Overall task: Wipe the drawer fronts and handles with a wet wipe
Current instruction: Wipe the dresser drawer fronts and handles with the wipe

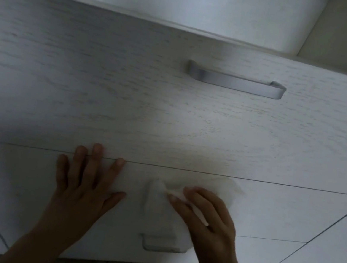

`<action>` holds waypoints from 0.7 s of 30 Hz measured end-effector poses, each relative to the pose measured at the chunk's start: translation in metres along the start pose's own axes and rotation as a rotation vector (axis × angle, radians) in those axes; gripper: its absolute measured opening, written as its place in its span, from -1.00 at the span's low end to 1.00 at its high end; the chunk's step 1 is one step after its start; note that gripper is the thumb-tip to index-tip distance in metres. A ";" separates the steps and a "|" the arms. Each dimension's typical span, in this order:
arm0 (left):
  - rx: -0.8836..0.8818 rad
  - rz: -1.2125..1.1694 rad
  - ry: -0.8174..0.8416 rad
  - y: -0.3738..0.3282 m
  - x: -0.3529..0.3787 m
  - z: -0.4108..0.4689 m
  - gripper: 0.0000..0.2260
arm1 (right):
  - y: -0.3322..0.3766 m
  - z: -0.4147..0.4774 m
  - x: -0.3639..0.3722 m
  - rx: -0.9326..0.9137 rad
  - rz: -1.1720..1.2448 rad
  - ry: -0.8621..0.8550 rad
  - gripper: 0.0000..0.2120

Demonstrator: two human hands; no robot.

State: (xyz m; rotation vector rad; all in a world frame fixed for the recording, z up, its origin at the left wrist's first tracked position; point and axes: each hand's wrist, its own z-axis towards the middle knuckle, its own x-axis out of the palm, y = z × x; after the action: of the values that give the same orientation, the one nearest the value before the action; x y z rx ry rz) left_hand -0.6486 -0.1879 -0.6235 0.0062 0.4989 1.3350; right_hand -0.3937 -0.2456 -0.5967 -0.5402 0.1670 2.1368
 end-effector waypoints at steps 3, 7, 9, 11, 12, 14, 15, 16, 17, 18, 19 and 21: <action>-0.002 0.015 0.005 0.000 0.000 -0.002 -0.39 | -0.007 -0.005 -0.006 0.050 -0.031 0.002 -0.73; 0.002 0.015 0.000 0.000 0.000 -0.002 -0.40 | 0.006 0.004 0.007 0.066 -0.004 -0.033 -0.81; 0.000 0.005 -0.011 0.000 0.000 -0.002 -0.40 | 0.018 0.015 0.018 0.047 0.017 -0.031 -0.83; 0.001 -0.008 -0.013 -0.001 -0.001 -0.002 -0.41 | 0.024 0.023 0.023 0.022 0.019 -0.010 -0.83; 0.002 -0.012 -0.011 0.000 -0.001 -0.002 -0.41 | 0.024 0.024 0.022 0.017 0.016 -0.004 -0.83; 0.004 -0.008 -0.002 0.000 -0.001 -0.002 -0.40 | 0.018 0.020 0.013 0.038 0.007 -0.014 -0.84; 0.005 -0.002 0.001 0.000 -0.001 -0.002 -0.39 | 0.012 0.017 0.007 0.051 -0.003 -0.025 -0.84; 0.007 -0.001 0.003 0.000 0.000 -0.003 -0.39 | 0.005 0.013 0.001 0.058 -0.014 -0.030 -0.83; 0.009 -0.002 0.005 0.000 0.000 -0.003 -0.39 | -0.001 0.009 -0.004 0.059 -0.025 -0.030 -0.82; 0.009 -0.004 0.007 0.000 -0.001 -0.003 -0.39 | -0.007 0.005 -0.008 0.057 -0.039 -0.027 -0.81; 0.008 -0.005 0.009 0.000 -0.001 -0.002 -0.39 | -0.010 0.002 -0.009 0.061 -0.051 -0.025 -0.81; 0.002 -0.010 0.012 0.001 -0.001 -0.002 -0.39 | -0.009 -0.001 -0.007 0.081 -0.061 -0.042 -0.81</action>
State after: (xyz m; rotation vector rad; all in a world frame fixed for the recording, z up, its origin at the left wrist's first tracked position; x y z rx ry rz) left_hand -0.6501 -0.1894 -0.6245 -0.0028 0.5101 1.3253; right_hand -0.3826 -0.2463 -0.5936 -0.4476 0.2095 2.0708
